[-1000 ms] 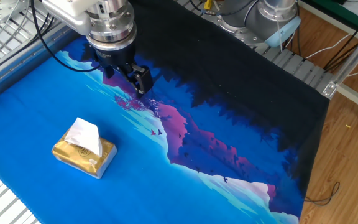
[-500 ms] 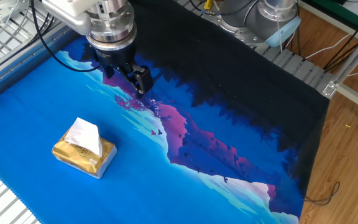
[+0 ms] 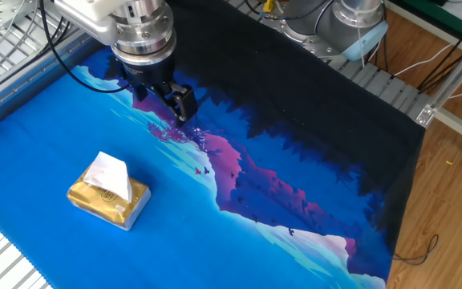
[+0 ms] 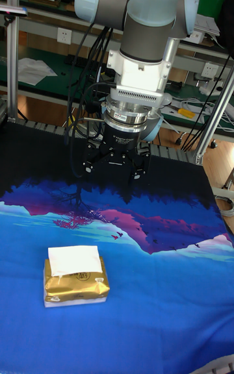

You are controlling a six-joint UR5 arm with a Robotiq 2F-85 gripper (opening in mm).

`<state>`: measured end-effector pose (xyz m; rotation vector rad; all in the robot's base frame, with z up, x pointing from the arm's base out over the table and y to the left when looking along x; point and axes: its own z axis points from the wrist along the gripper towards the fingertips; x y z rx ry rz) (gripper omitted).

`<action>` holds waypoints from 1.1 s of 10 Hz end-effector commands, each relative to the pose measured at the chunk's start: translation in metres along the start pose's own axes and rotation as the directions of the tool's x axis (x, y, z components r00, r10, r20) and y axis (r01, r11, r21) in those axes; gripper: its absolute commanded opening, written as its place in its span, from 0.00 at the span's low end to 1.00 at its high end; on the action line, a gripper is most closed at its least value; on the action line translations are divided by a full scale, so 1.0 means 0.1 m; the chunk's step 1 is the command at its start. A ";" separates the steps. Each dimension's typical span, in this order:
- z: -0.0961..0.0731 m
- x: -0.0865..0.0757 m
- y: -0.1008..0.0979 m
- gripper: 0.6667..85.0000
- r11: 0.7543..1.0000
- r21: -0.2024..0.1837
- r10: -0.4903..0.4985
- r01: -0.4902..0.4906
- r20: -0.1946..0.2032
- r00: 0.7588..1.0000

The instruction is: Pull out a napkin

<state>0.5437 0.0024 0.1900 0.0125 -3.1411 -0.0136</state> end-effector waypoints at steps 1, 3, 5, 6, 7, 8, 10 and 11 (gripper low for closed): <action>-0.17 -0.90 0.16 0.00 0.997 -0.031 -0.051 0.066 0.351 0.935; -0.16 -0.90 0.15 0.00 0.997 -0.031 -0.051 0.066 0.351 0.935; -0.16 -0.90 0.15 0.00 0.997 -0.031 -0.053 0.068 0.351 0.935; -0.16 -0.90 0.15 0.00 0.997 -0.031 -0.053 0.068 0.351 0.935; -0.16 -0.90 0.16 0.00 0.997 -0.032 -0.052 0.068 0.351 0.935; -0.15 -0.88 0.16 0.00 0.996 -0.028 -0.068 0.082 0.341 0.938; -0.11 -0.79 0.15 0.00 0.992 -0.010 -0.115 0.124 0.308 0.945; -0.09 -0.74 0.18 0.00 0.989 -0.012 -0.136 0.146 0.291 0.947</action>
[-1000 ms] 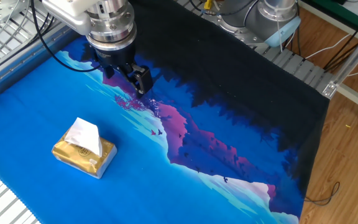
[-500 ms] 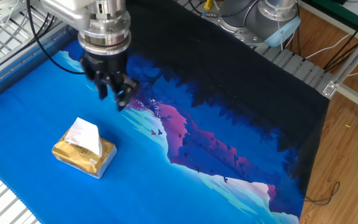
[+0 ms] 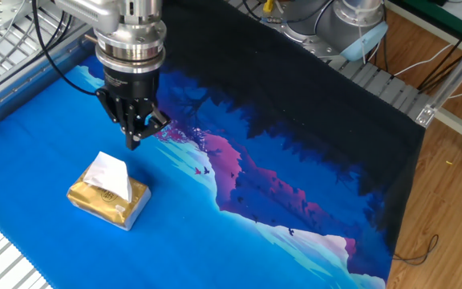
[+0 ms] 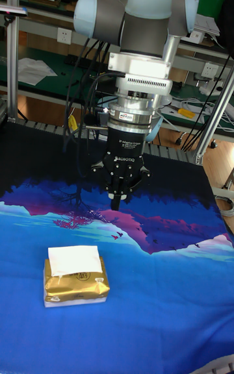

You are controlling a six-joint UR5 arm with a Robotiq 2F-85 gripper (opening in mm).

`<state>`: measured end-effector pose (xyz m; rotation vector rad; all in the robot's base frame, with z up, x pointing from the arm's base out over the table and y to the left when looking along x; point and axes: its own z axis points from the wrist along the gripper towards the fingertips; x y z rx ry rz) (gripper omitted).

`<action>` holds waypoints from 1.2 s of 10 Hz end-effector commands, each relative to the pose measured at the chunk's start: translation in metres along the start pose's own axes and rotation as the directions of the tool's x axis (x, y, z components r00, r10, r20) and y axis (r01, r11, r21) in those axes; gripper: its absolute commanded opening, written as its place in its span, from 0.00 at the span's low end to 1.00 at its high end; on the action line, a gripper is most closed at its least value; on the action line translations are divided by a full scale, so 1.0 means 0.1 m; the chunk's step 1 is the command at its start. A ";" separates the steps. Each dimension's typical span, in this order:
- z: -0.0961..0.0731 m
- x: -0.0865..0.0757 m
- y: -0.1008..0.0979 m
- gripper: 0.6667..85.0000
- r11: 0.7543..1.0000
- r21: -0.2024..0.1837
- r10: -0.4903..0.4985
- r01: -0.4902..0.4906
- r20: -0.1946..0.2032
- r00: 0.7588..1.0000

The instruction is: Pull out a napkin

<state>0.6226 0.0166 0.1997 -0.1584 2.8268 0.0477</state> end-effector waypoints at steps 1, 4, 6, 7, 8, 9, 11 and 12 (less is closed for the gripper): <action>0.00 0.09 0.08 0.00 0.998 -0.022 -0.066 0.065 -0.031 0.997; 0.08 0.06 0.04 0.00 0.988 0.010 -0.154 0.154 -0.014 0.988; 0.11 -0.08 -0.17 0.00 0.955 0.103 -0.282 0.279 0.013 0.959; 0.13 -0.09 -0.13 0.00 0.941 0.105 -0.325 0.322 0.017 0.946; 0.15 -0.07 -0.15 0.00 0.923 0.115 -0.369 0.366 0.002 0.930; 0.18 -0.04 -0.11 0.00 0.905 0.104 -0.413 0.411 -0.005 0.911; 0.25 0.27 -0.05 0.00 0.852 0.075 -0.508 0.518 -0.117 0.853; 0.29 0.31 -0.02 0.00 0.842 0.084 -0.521 0.532 -0.128 0.844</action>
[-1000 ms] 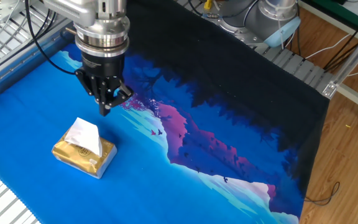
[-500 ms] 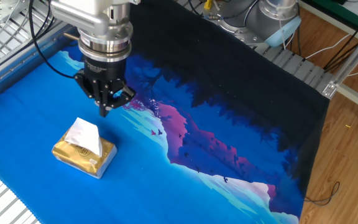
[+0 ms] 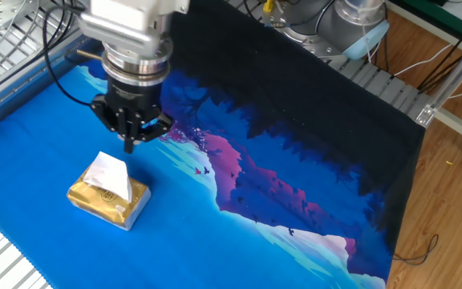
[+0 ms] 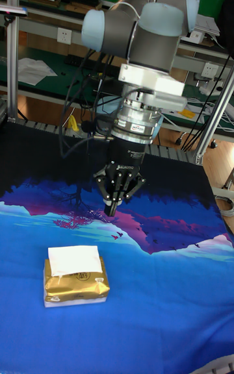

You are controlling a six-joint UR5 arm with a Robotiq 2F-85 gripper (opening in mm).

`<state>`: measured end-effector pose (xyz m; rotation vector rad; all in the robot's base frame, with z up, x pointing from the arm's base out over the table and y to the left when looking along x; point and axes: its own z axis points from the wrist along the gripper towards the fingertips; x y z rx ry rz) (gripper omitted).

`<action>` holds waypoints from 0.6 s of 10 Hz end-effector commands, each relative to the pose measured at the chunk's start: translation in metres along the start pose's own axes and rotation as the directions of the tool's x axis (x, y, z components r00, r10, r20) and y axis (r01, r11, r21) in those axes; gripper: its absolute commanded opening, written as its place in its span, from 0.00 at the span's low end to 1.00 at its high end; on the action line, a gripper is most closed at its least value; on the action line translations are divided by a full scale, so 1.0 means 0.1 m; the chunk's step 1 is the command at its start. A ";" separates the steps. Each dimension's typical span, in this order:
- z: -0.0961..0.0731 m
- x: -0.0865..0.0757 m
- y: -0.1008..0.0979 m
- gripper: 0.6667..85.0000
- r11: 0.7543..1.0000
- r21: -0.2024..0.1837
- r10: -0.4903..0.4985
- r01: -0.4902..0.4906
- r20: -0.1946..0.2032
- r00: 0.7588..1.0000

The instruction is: Pull out a napkin

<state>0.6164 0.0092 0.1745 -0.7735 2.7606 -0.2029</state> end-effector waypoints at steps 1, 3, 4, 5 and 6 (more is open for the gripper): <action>0.09 0.20 0.24 0.00 0.990 -0.032 -0.138 0.136 -0.067 0.988; 0.14 0.49 0.56 0.00 0.950 -0.167 -0.282 0.262 -0.111 0.953; 0.14 0.54 0.56 0.00 0.936 -0.177 -0.328 0.305 -0.114 0.938; 0.15 0.53 0.56 0.00 0.930 -0.179 -0.343 0.321 -0.107 0.933; 0.14 0.55 0.57 0.00 0.928 -0.184 -0.346 0.323 -0.109 0.932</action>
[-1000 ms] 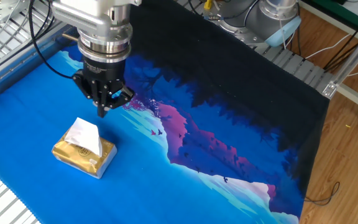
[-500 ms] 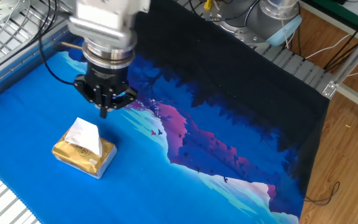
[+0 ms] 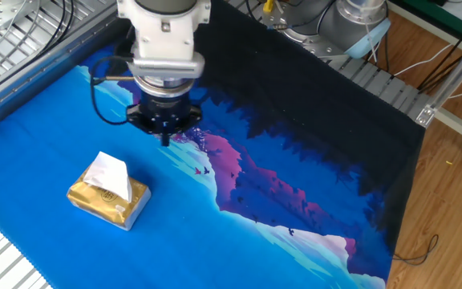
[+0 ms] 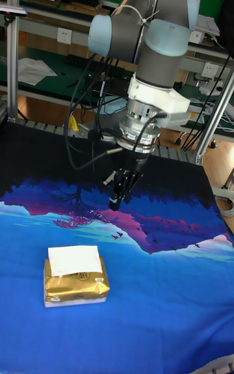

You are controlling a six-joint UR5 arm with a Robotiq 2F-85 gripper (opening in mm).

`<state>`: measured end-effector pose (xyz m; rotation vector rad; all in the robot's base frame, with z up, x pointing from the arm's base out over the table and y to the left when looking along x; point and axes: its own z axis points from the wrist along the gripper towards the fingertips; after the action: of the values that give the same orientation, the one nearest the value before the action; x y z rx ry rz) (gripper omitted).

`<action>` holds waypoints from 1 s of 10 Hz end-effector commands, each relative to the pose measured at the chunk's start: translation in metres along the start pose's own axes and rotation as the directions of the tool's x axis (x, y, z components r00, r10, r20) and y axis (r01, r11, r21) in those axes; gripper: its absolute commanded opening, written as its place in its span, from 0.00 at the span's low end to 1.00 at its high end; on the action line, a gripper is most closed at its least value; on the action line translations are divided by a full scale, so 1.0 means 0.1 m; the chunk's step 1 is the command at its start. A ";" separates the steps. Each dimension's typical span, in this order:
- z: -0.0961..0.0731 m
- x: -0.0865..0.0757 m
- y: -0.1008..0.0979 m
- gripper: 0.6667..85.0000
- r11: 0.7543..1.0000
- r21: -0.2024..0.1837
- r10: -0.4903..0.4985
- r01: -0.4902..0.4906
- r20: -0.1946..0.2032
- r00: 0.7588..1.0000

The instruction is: Pull out a napkin

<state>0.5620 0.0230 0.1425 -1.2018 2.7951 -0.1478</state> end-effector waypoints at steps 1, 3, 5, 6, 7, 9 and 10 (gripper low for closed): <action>0.05 0.20 0.17 0.00 0.993 -0.067 -0.103 0.100 -0.050 0.993; 0.07 0.26 0.26 0.00 0.984 -0.101 -0.155 0.149 -0.056 0.986; 0.04 0.13 0.07 0.00 0.984 -0.020 -0.180 0.179 -0.034 0.983; 0.04 0.01 0.15 0.00 0.987 -0.039 -0.159 0.159 0.013 0.987; 0.04 -0.09 0.18 0.00 0.992 -0.048 -0.110 0.113 0.051 0.993; 0.03 -0.26 0.09 0.00 0.998 -0.011 -0.058 0.059 0.112 0.992; 0.02 -0.30 -0.07 0.00 0.999 0.045 -0.005 0.000 0.126 0.992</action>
<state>0.5660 0.0369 0.1368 -1.3055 2.6998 -0.1061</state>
